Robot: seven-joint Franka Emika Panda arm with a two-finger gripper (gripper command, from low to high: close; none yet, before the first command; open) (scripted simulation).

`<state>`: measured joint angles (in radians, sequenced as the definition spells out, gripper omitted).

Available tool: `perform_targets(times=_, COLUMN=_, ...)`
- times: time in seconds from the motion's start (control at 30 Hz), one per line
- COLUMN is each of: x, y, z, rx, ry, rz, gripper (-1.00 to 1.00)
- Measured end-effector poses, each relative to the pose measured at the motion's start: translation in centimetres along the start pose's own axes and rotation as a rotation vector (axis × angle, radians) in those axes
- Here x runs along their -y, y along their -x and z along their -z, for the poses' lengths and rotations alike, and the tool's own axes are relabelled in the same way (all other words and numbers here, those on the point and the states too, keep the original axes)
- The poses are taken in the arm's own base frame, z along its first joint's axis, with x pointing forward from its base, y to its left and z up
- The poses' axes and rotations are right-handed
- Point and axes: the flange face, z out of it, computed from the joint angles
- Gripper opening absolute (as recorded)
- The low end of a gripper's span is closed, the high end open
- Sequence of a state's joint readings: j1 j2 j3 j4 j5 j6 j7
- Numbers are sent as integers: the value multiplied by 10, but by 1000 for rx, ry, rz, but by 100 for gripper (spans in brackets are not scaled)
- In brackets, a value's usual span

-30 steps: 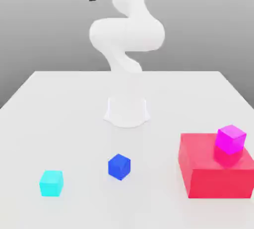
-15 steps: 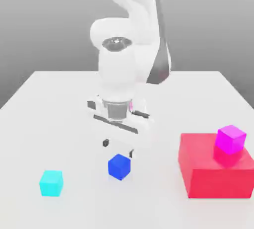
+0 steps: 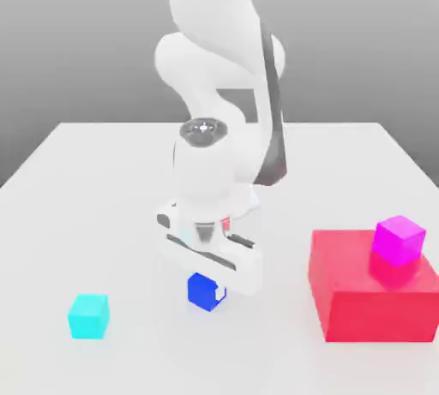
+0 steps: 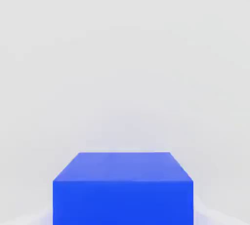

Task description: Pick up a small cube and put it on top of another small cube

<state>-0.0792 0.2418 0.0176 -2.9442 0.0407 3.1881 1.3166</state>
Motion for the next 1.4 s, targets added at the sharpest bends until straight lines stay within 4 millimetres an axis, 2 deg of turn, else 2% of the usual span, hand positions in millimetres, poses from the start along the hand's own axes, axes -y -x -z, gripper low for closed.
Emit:
perform_targets(times=0.37, x=1, y=0, z=60, rx=1, ry=0, rz=1, gripper=-100)
perform_targets(times=0.43, x=10, y=-13, z=67, rx=-4, ry=2, rz=-29, gripper=-100)
perform_targets(times=0.67, x=64, y=-99, z=83, rx=-20, ry=8, rz=-178, gripper=-100)
perform_targets(times=0.87, x=99, y=-177, z=96, rx=-22, ry=10, rz=-285, gripper=-100)
perform_targets(times=1.03, x=113, y=-250, z=107, rx=-16, ry=8, rz=-380, gripper=-100)
perform_targets(times=1.2, x=114, y=-325, z=118, rx=-4, ry=2, rz=-472, gripper=-100)
perform_targets(times=1.27, x=113, y=-339, z=101, rx=-2, ry=0, rz=-488, gripper=-100)
perform_targets(times=1.33, x=113, y=-342, z=71, rx=-2, ry=0, rz=-492, gripper=-100)
perform_targets(times=1.37, x=113, y=-343, z=60, rx=-2, ry=0, rz=-492, gripper=100)
perform_targets(times=1.4, x=113, y=-343, z=60, rx=-2, ry=0, rz=-492, gripper=100)
